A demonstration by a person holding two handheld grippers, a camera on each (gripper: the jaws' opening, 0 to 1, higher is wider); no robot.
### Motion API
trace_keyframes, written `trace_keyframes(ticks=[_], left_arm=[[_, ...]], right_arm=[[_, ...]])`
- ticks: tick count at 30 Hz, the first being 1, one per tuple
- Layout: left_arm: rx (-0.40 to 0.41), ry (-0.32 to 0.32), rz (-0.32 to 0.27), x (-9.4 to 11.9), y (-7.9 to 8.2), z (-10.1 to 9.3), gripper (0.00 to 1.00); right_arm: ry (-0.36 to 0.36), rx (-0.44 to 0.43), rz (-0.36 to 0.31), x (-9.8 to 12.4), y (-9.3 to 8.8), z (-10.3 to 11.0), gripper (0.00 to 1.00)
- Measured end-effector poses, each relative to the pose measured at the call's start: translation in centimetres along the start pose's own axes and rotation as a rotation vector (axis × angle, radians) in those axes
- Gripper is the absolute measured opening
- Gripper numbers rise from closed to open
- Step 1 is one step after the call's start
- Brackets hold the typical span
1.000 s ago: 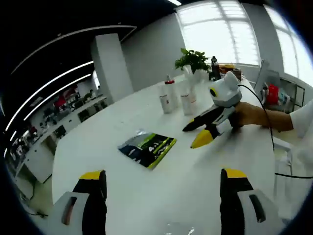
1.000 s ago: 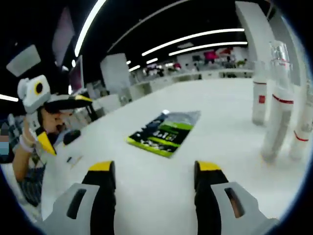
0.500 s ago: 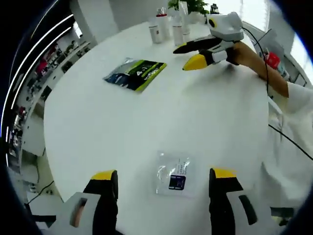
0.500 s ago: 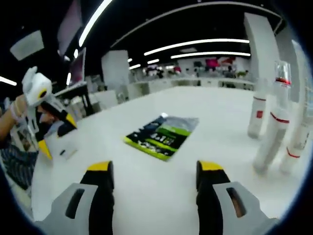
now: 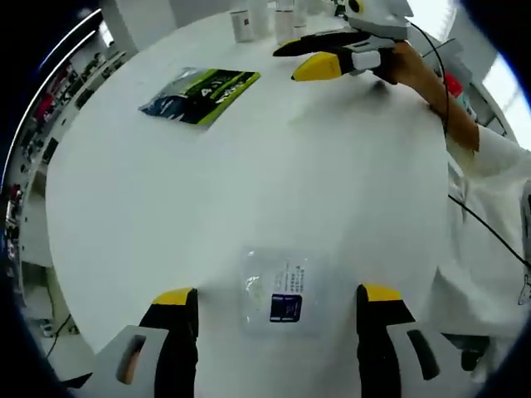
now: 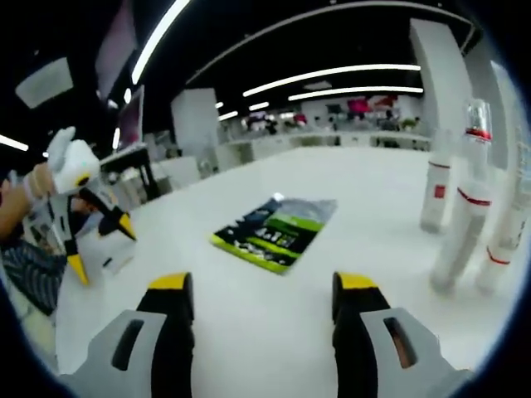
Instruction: Arrange the skincare products in the storage area until every visible bottle or jar stands upright without overlapping.
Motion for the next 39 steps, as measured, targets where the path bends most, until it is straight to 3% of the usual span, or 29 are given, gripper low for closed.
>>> trace_keyframes(ticks=[6, 11, 19, 27, 32, 36, 39], left_arm=[[-0.023, -0.003, -0.032, -0.3, -0.3, -0.2, 0.82], [0.002, 0.0, -0.028, -0.1, 0.0, 0.2, 0.76], [-0.008, -0.004, 0.014, -0.1, 0.5, -1.0, 0.59], [-0.073, -0.025, 0.044, -0.1, 1.0, -1.7, 0.41], [-0.078, -0.025, 0.05, -0.1, 1.0, -1.7, 0.4], [-0.038, -0.021, 0.036, -0.2, 1.3, -2.0, 0.4], [-0.03, -0.039, 0.026, -0.2, 1.7, -2.6, 0.4]], right_arm=[[0.012, 0.019, 0.013, -0.3, -0.2, 0.2, 0.68], [0.013, 0.017, 0.012, -0.2, -0.1, 0.2, 0.68], [0.018, 0.006, -0.004, -0.1, 0.2, 0.1, 0.67], [0.035, -0.001, -0.021, 0.3, 0.5, 0.4, 0.67], [0.048, 0.0, -0.028, 0.3, 0.6, 0.6, 0.66], [0.076, 0.033, -0.027, 0.4, 0.6, 1.0, 0.66], [0.045, 0.044, -0.048, 0.4, 0.9, 0.7, 0.66]])
Point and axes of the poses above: the point that each gripper's makers call its tool centre point, and the gripper's own axes: x roughly backward along the fingers, z roughly to its left, y roughly out of its top, the point moved 7 cm from there along x, roughly backward along the fingers, and after that the axes turned 13 degrees about -y, right-handed, at the moved point
